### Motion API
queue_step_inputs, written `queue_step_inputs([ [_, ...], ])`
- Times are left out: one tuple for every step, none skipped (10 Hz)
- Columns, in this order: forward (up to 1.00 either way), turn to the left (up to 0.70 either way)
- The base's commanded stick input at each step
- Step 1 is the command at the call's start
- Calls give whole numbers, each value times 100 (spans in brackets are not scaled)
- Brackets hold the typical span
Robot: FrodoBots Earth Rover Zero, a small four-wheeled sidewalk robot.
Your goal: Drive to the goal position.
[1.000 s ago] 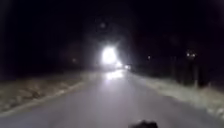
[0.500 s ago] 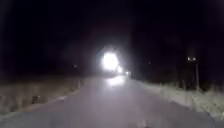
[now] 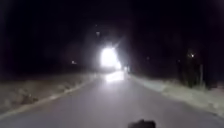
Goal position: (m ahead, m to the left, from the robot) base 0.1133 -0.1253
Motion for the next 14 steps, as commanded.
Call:
queue_step_inputs([
  [5, 0],
  [5, 0],
  [5, 0],
  [5, 0],
  [5, 0],
  [5, 0],
  [5, 0],
  [5, 0],
  [5, 0],
  [5, 0],
  [5, 0],
  [5, 0],
  [5, 0],
  [5, 0],
])
